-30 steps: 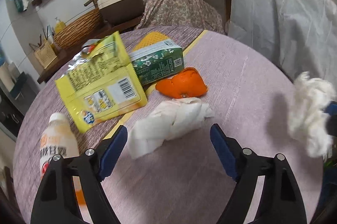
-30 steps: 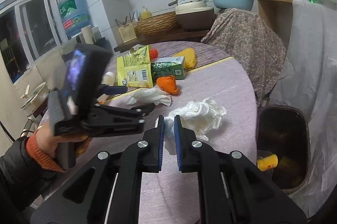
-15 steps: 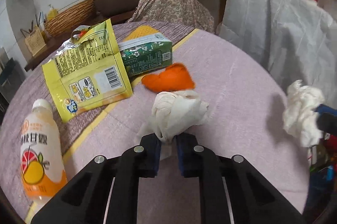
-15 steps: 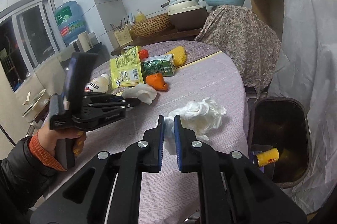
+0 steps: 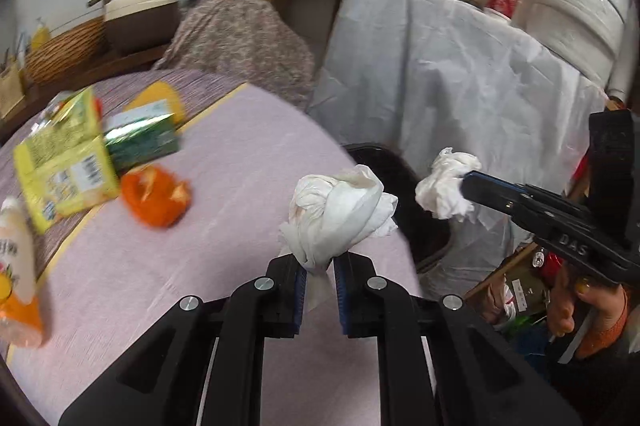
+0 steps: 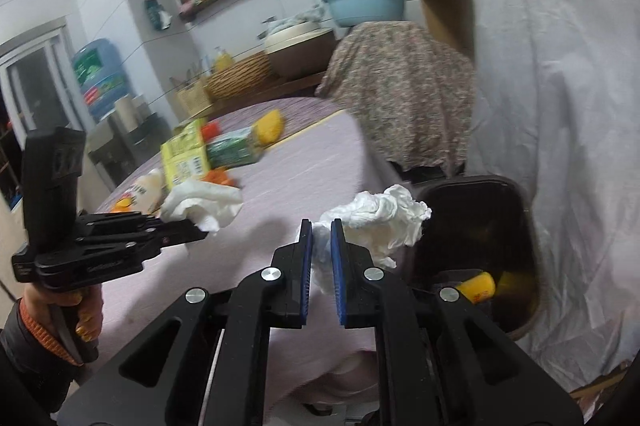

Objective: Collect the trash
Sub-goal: 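Drop both tissues into the bin, opening the left and right tools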

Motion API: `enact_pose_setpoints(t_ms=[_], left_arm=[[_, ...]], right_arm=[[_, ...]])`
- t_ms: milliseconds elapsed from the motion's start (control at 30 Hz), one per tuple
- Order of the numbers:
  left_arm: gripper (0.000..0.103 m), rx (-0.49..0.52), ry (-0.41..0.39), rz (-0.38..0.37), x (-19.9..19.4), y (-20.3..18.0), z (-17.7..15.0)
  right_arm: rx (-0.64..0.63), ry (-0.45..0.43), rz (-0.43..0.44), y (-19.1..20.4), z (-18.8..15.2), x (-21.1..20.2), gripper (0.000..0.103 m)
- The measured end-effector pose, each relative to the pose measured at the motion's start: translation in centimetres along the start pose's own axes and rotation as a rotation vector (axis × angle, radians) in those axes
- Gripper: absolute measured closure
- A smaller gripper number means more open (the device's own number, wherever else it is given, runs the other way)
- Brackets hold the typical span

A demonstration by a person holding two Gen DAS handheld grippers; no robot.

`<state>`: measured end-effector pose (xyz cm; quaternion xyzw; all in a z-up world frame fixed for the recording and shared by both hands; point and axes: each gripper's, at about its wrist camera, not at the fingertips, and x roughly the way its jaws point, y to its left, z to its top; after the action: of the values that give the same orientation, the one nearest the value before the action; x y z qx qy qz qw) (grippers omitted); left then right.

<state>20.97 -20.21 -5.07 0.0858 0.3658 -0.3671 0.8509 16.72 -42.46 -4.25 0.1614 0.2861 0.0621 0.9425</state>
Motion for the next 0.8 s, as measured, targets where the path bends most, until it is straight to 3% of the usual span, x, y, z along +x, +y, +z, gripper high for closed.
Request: enact_pose_setpoints(t_ms=[167, 433, 500, 567, 633, 800], left_arm=[[0.089, 0.051, 0.041, -0.085, 4.3, -4.2, 3.5], [0.089, 0.163, 0.152, -0.076, 11.9, -10.0, 5.9], [0.089, 0.171, 0.19, -0.067, 13.7, -10.7, 6.1], [0.089, 0.166, 0.235, -0.061, 15.7, -11.1, 6.2], [0.089, 0.153, 0.278, -0.057, 17.7, -11.4, 6.3], [0.089, 0.149, 0.351, -0.014, 21.6, -12.2, 6.5]], right_arm=[[0.087, 0.004, -0.1, -5.8, 0.0, 1.4, 0.092], [0.229, 0.142, -0.176, -14.2, -3.6, 8.5, 0.089], [0.266, 0.152, -0.196, -15.5, -4.9, 9.3, 0.083], [0.308, 0.154, -0.207, -16.2, -5.7, 9.4, 0.065], [0.339, 0.134, -0.211, -16.6, -6.5, 8.8, 0.057], [0.369, 0.094, -0.264, -17.6, -7.3, 6.5, 0.047]])
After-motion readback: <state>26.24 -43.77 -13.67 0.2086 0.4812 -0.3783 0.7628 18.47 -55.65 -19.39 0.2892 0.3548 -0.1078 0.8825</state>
